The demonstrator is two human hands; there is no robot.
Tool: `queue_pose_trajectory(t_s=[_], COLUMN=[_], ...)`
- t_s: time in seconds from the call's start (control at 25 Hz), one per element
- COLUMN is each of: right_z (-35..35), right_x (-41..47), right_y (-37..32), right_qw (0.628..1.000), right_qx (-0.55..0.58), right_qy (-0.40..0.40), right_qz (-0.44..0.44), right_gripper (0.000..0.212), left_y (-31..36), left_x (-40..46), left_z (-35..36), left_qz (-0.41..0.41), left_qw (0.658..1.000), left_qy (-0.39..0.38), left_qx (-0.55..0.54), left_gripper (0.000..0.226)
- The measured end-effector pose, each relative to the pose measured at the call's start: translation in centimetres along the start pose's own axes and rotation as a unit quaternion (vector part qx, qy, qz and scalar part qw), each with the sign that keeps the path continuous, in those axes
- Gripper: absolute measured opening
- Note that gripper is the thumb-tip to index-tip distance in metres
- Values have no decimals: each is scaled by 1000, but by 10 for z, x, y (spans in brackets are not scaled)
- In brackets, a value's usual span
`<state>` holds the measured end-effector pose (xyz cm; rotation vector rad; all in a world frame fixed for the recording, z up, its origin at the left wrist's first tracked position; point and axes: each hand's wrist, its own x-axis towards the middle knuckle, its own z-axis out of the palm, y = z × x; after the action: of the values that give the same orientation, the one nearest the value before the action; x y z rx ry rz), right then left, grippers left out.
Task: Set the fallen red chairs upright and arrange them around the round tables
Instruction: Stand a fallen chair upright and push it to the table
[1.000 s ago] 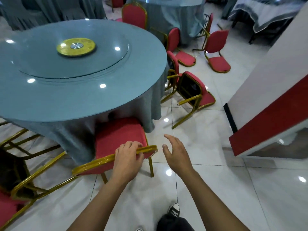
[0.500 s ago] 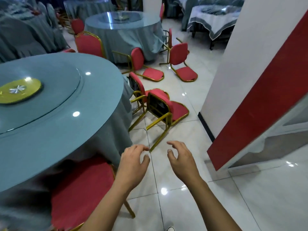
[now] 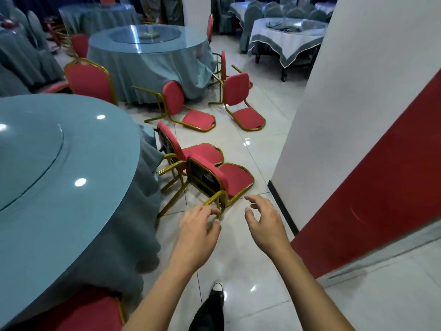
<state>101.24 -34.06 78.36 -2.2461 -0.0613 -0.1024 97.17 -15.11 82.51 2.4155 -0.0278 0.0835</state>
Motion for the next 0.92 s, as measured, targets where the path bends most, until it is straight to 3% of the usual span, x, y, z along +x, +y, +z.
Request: queue_pose_trajectory(t_s=[0.48,0.76,0.92], right_z=[-24,-48,-59], right_x=[264,425,521], right_y=[43,105,133], right_qw=[999,999,999], right_qx=[-9,10,19], right_qy=[34,40,5], right_qz=[23,31,36], right_gripper=[35,30,30], left_y=[24,50,66], left_x=[285,441,527], left_z=[43,98,117], left_qz=[64,56,35], left_qw=[998,998,999], left_qy=[-30,-37,-20], left_qx=[3,8,13], left_gripper=[20,23,23])
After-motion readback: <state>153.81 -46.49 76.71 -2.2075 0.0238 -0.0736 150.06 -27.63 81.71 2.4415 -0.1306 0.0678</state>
